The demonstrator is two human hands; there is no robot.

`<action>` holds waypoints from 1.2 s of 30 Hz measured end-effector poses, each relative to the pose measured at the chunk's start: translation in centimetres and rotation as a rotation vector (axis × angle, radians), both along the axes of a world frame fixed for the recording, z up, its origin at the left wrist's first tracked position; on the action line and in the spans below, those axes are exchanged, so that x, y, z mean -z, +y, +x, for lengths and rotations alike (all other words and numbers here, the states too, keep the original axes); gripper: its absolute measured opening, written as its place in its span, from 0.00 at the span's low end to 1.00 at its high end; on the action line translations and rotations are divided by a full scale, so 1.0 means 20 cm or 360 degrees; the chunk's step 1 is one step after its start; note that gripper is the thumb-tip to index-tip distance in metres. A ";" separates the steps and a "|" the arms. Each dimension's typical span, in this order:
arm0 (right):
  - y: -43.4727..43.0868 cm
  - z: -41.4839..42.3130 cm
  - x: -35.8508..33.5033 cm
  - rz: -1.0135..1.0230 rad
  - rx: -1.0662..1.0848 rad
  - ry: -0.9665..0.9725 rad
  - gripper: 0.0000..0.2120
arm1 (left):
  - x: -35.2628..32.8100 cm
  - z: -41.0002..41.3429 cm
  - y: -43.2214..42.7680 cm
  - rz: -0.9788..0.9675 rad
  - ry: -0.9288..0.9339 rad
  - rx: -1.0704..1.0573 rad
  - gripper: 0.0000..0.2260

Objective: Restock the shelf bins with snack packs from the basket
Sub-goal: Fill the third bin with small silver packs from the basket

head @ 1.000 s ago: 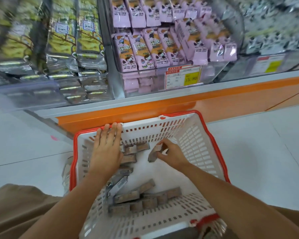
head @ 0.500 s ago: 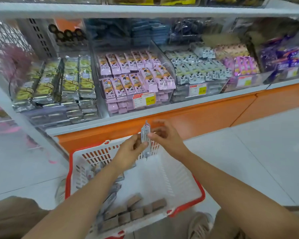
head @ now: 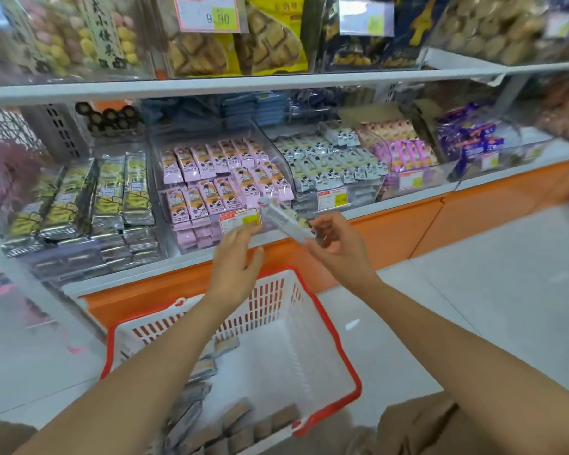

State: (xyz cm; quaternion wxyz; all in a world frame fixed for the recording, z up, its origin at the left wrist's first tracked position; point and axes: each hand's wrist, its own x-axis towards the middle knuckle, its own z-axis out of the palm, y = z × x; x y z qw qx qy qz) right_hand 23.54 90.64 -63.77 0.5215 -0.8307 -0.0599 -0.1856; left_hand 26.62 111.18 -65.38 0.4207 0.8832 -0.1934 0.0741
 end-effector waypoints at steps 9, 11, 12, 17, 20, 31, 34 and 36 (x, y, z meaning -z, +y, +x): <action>-0.38 0.40 -0.22 -0.0212 0.0630 -0.0184 0.10 | 0.02 0.27 -0.06 0.0950 -0.0476 -0.0200 0.32; -0.44 0.53 -0.23 -0.0359 0.0729 -0.0140 0.10 | 0.05 0.30 -0.05 0.1043 -0.0507 -0.0206 0.33; -0.46 0.60 -0.24 -0.0421 0.0772 -0.0120 0.10 | 0.07 0.32 -0.04 0.1063 -0.0542 -0.0209 0.33; -0.50 0.94 -0.25 -0.0642 0.0852 -0.0027 0.12 | 0.13 0.37 -0.05 0.1104 -0.0706 -0.0275 0.31; -0.51 1.10 -0.24 -0.0811 0.0856 -0.0013 0.12 | 0.15 0.38 -0.08 0.1124 -0.0781 -0.0328 0.32; -0.46 1.21 -0.24 -0.1056 0.0920 0.0165 0.17 | 0.19 0.41 -0.07 0.1229 -0.0775 -0.0337 0.34; -0.44 1.11 -0.25 -0.1092 0.0846 0.0097 0.18 | 0.16 0.39 -0.07 0.1203 -0.0737 -0.0304 0.37; -0.38 1.02 -0.25 -0.0982 0.0753 0.0007 0.16 | 0.15 0.38 -0.06 0.1138 -0.0746 -0.0270 0.37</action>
